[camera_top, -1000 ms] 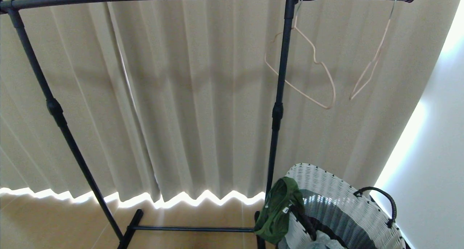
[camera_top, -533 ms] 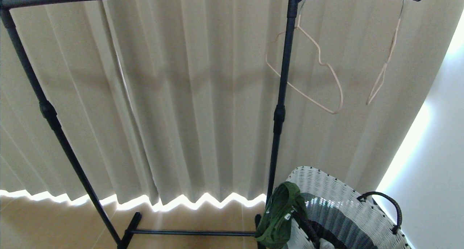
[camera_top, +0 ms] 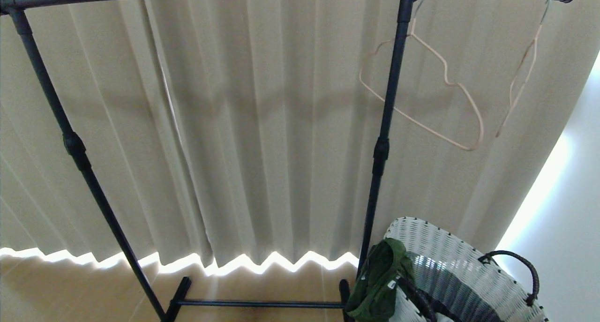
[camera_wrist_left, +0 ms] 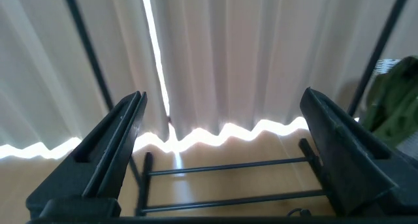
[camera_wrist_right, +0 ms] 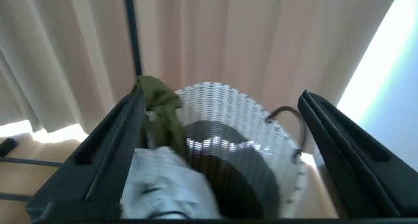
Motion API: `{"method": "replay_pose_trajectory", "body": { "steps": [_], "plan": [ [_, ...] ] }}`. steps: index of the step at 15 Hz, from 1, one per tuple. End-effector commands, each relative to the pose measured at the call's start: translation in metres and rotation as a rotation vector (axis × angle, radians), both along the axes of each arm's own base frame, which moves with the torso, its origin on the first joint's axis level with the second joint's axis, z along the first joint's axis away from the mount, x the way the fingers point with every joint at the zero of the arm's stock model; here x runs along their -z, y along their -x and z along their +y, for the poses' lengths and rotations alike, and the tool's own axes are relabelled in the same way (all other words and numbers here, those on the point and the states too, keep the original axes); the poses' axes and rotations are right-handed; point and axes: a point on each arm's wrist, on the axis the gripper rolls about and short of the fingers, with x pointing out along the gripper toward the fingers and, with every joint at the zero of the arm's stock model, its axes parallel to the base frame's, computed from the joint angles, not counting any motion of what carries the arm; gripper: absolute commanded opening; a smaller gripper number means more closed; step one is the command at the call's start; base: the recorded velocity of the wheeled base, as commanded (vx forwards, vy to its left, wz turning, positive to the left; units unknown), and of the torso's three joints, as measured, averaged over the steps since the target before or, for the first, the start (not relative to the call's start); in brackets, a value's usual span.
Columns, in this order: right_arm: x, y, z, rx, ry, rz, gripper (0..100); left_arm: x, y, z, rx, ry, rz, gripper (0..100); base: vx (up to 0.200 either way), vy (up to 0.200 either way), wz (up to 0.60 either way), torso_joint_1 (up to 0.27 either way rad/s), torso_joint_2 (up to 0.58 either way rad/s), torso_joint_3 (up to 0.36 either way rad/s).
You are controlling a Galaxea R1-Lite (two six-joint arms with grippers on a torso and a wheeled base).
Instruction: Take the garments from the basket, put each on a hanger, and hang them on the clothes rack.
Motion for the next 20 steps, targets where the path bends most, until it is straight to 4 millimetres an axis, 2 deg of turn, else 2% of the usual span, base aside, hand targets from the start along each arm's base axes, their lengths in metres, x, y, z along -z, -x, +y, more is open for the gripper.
{"method": "replay_pose_trajectory", "body": {
  "steps": [1,9,14,15,16,19,20],
  "plan": [
    [-0.001,0.000,0.000,-0.003,0.003,-0.001,100,0.000,0.000,0.000,0.000,0.000,0.000,100,0.000,0.000,0.00,0.000,0.00,0.000],
    [-0.001,0.000,0.000,0.016,0.003,-0.001,100,0.000,0.000,0.000,-0.001,0.001,0.000,100,0.000,0.000,0.00,0.000,0.00,0.000],
    [-0.008,0.006,-0.001,0.031,0.043,0.048,100,0.000,0.000,0.000,-0.002,0.001,0.000,100,0.000,0.000,0.00,0.000,0.00,0.000],
    [-0.021,0.009,-0.001,0.012,0.076,0.133,100,0.000,0.000,0.000,-0.001,0.001,0.000,100,0.000,0.000,0.00,0.000,0.00,0.000],
    [-0.024,0.006,-0.002,-0.017,0.098,0.205,100,0.000,0.000,0.000,-0.001,0.001,0.000,100,0.000,0.000,0.00,0.000,0.00,0.000],
    [-0.027,-0.022,-0.001,-0.076,0.199,0.485,100,0.000,0.000,0.000,-0.001,0.001,0.000,100,0.000,0.000,0.00,0.000,0.00,0.000],
    [-0.031,-0.038,0.000,-0.104,0.260,0.598,100,0.000,0.000,0.000,-0.001,0.001,0.000,100,0.000,0.000,0.00,0.000,0.00,0.000]
  ]
}}
